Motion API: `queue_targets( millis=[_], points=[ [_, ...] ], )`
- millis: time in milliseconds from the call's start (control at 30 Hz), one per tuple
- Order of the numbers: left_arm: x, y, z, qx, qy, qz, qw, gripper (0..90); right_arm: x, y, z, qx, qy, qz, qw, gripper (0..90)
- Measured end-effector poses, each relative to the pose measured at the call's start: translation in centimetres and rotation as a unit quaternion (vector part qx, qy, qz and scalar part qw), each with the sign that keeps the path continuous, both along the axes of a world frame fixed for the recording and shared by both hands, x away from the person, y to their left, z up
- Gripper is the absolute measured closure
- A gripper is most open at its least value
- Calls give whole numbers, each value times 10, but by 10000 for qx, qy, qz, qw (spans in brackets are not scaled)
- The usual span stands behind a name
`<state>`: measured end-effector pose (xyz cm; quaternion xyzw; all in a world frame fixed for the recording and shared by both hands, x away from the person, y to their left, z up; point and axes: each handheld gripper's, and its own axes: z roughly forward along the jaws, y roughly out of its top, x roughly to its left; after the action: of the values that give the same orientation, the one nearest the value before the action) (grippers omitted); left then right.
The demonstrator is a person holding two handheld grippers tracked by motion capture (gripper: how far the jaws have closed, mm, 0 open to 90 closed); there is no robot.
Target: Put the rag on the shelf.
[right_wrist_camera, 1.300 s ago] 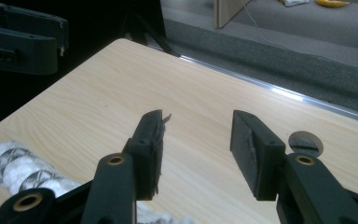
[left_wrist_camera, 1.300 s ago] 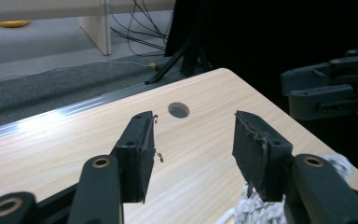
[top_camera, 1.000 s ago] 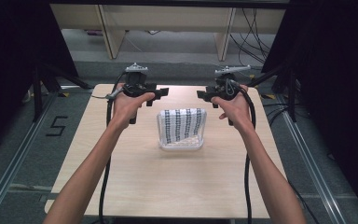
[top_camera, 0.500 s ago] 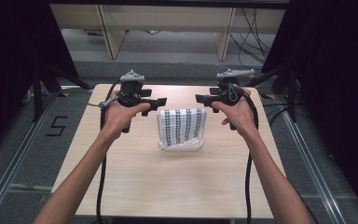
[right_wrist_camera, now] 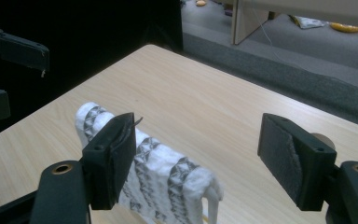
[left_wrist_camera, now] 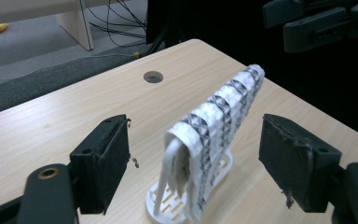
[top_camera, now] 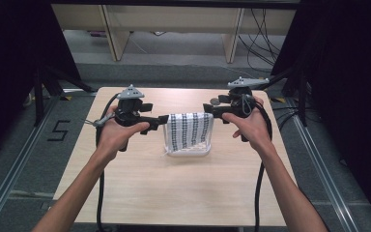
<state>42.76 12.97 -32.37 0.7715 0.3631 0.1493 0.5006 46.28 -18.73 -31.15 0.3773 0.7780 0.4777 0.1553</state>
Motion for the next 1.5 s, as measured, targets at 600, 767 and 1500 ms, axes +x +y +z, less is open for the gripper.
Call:
queue_targets(
  millis=[600, 767, 1500],
  points=[
    [-36, 8, -17, -4, -51, -168, 9998, 221, -28, -2, -9, 111, -32, 90, 9999, 266],
    [-43, 10, -21, -55, -85, -238, 9997, 221, -34, -4, -12, 130, -56, 101, 9998, 264],
    [-74, 22, -61, -125, -154, -274, 9994, 221, -59, -11, -35, 173, -1, 236, 9996, 258]
  ],
)
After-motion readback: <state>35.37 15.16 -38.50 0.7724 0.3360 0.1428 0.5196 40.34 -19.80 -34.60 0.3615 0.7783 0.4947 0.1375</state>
